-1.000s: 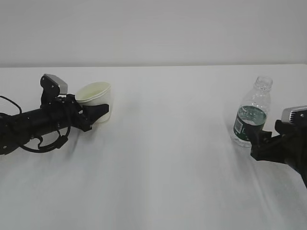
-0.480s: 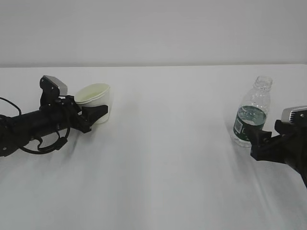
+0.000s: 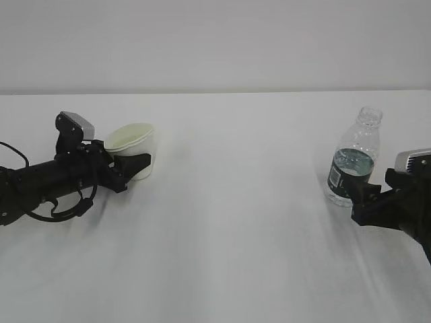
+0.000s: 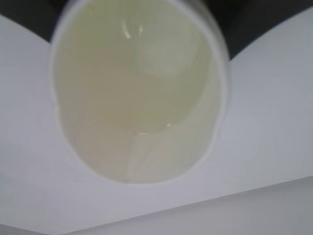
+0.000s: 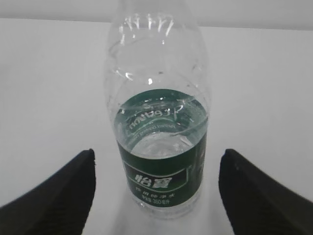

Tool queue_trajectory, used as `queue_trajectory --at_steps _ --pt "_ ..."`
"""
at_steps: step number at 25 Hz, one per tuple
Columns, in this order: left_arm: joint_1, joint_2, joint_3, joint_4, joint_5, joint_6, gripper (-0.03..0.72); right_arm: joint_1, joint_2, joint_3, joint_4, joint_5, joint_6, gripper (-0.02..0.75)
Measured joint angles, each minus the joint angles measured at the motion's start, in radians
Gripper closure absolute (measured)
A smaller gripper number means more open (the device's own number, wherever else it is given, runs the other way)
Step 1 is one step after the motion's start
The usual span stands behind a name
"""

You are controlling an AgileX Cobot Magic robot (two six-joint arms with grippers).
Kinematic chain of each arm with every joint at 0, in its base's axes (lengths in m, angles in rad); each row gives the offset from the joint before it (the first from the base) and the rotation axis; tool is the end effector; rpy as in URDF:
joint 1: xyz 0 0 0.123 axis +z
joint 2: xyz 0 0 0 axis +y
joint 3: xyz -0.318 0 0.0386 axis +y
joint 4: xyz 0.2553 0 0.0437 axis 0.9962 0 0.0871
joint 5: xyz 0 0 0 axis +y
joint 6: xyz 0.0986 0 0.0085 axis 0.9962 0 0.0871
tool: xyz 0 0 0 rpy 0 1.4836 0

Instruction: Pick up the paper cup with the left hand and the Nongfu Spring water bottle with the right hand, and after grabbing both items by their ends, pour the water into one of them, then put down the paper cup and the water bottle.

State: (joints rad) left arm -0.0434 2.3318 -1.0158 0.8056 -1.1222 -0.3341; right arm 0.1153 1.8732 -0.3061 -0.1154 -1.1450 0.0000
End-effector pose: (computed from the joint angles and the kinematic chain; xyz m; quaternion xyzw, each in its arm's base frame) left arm 0.4233 -0.0827 0.0708 0.2596 0.7295 -0.2618 0.5760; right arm 0.2660 0.0413 0.1272 -0.0966 0.8095 0.0623 0.5758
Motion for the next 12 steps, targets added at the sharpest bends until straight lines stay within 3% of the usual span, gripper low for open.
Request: queue_trajectory --at_steps 12 --pt "0.000 0.008 0.000 0.007 -0.010 0.003 0.267 0.000 0.000 0.000 0.000 0.000 0.000 0.148"
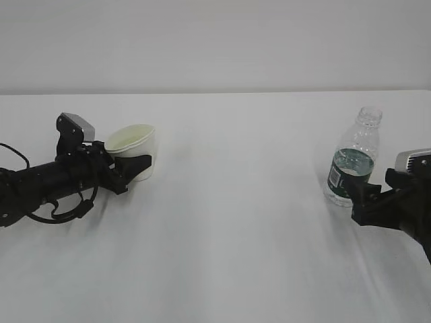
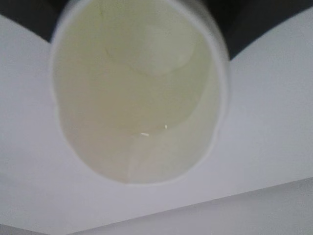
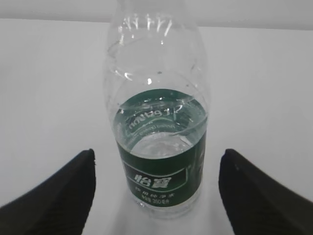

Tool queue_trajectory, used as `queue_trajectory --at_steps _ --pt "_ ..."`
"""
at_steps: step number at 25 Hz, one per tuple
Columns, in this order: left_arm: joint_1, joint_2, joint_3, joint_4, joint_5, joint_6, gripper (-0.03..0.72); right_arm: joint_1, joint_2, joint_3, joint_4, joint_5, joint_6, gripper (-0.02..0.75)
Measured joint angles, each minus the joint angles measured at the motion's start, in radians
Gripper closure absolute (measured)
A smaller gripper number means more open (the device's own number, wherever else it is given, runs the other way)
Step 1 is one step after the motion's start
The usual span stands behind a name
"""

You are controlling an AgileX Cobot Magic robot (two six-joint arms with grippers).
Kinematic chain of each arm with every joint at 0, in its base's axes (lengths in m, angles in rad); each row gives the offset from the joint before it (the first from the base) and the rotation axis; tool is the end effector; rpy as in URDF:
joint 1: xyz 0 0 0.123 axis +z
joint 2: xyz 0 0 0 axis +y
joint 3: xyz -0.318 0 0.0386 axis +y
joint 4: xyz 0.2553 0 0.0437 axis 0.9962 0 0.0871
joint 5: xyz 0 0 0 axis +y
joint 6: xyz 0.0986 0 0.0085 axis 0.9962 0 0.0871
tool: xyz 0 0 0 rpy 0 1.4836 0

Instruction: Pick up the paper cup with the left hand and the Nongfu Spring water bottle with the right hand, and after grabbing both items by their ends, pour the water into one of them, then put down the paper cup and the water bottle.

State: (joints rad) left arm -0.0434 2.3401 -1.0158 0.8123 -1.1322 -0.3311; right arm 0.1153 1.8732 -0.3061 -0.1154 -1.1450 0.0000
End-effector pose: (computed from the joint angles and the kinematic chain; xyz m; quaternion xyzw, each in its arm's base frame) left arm 0.4224 -0.0834 0.0680 0.2624 0.7279 -0.2653 0.5753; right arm 0.2660 0.0413 0.1272 -0.0966 0.8095 0.0623 0.5758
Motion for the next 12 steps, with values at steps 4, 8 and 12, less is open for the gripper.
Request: queue_trajectory --at_steps 4,8,12 --pt "0.000 0.010 0.000 0.000 -0.019 0.000 0.267 0.000 0.000 0.000 0.000 0.000 0.000 0.148" --pt "0.000 0.011 0.000 0.000 -0.023 0.002 0.232 0.000 0.000 0.000 0.000 0.000 0.000 0.148" --pt "0.000 0.015 0.000 0.000 -0.023 0.002 0.155 0.000 0.000 0.000 -0.001 0.000 0.000 0.148"
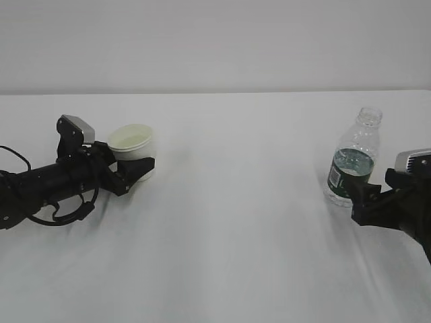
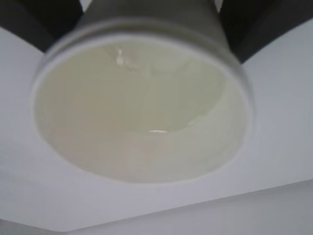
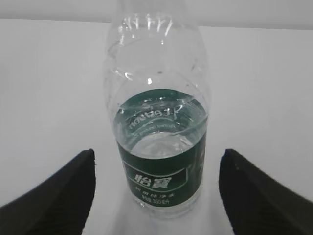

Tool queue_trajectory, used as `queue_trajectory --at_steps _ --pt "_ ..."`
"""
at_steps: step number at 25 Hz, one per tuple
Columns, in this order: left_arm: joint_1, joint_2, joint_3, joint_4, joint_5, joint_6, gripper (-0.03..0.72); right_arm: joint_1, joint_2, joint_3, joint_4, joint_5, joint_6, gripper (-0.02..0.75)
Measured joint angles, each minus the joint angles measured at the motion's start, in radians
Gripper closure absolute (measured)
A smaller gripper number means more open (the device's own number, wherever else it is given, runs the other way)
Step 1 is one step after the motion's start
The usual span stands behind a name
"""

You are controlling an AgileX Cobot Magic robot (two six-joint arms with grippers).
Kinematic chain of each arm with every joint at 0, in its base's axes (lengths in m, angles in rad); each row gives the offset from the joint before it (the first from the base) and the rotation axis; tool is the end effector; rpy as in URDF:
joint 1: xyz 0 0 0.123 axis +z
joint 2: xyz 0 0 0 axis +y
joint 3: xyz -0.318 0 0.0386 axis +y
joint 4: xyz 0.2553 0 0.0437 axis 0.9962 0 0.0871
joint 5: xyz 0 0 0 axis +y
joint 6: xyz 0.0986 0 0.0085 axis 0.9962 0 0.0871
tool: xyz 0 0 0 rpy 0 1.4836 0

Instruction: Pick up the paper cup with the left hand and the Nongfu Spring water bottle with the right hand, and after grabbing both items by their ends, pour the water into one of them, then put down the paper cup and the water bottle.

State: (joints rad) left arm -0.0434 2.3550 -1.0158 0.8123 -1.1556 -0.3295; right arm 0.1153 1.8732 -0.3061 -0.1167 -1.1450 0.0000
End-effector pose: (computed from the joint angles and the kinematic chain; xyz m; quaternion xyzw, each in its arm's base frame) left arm 0.4215 -0.0841 0.0639 0.2604 0.7246 -0.2722 0.5771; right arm 0.2660 0.0414 0.1272 -0.0972 0.8094 0.0626 0.5757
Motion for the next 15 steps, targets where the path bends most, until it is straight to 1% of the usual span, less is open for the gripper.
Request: queue_trajectory --at_steps 5,15 --pt "0.000 0.000 0.000 0.001 0.000 0.000 0.100 0.000 0.000 0.000 0.000 0.000 0.000 0.148" --pt "0.000 0.000 0.000 -0.001 0.000 0.000 0.088 0.000 0.000 0.000 0.000 0.000 -0.007 0.148"
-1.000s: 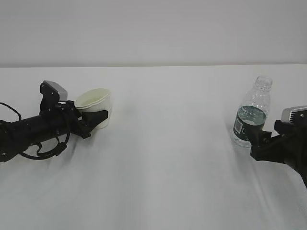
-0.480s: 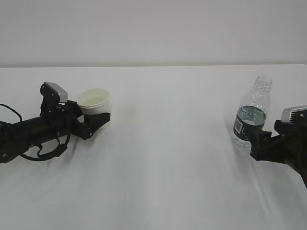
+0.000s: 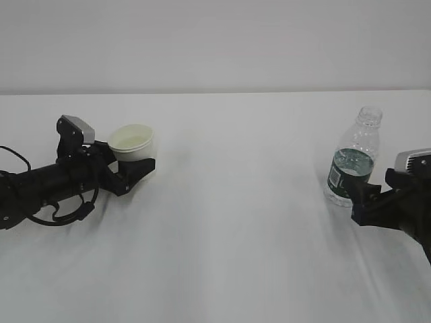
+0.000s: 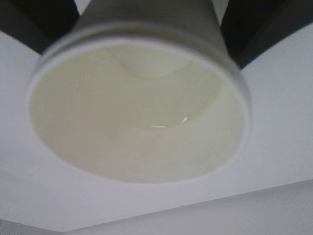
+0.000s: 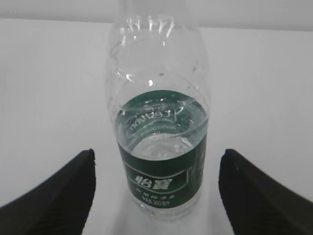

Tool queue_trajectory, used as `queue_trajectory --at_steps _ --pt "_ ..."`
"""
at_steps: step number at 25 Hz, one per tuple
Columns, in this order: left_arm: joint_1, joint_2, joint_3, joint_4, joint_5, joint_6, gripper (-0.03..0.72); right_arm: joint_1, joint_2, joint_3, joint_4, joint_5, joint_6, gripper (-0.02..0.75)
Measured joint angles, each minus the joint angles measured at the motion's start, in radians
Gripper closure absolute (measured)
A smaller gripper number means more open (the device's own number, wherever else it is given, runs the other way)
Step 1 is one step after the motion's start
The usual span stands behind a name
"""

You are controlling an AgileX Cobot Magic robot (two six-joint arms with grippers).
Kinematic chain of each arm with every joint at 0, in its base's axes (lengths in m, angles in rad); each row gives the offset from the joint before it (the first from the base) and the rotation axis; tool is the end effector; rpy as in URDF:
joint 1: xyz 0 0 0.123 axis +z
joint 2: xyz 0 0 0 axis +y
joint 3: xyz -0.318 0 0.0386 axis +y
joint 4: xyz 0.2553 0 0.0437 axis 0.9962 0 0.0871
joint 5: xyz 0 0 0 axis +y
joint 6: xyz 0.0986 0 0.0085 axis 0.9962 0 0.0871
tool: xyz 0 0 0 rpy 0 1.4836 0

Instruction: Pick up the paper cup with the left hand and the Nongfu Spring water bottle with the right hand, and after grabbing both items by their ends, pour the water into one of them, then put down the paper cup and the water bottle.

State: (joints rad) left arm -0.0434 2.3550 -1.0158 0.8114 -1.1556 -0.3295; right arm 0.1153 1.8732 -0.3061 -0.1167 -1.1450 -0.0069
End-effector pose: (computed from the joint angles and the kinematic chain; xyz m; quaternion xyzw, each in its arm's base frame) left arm 0.4215 -0.0840 0.0639 0.2600 0.7247 -0.2721 0.5772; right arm 0.2660 0.0414 0.1272 -0.1000 0.8091 0.0606 0.5759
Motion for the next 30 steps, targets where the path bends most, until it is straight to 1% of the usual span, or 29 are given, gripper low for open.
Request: queue_trajectory --at_steps 8,13,20,30 --pt "0.000 0.000 0.000 -0.015 0.000 0.000 0.089 0.000 -0.074 0.006 0.000 0.000 0.000 0.148" --pt "0.000 -0.003 0.015 -0.018 0.002 0.000 0.088 0.000 -0.080 0.006 0.000 0.000 0.007 0.148" --pt "0.000 -0.038 0.036 -0.027 0.002 0.000 0.051 0.000 -0.080 0.006 0.000 0.000 0.007 0.148" --pt "0.000 -0.042 0.036 -0.027 0.002 0.000 0.041 0.000 -0.080 0.006 -0.007 0.000 0.012 0.148"
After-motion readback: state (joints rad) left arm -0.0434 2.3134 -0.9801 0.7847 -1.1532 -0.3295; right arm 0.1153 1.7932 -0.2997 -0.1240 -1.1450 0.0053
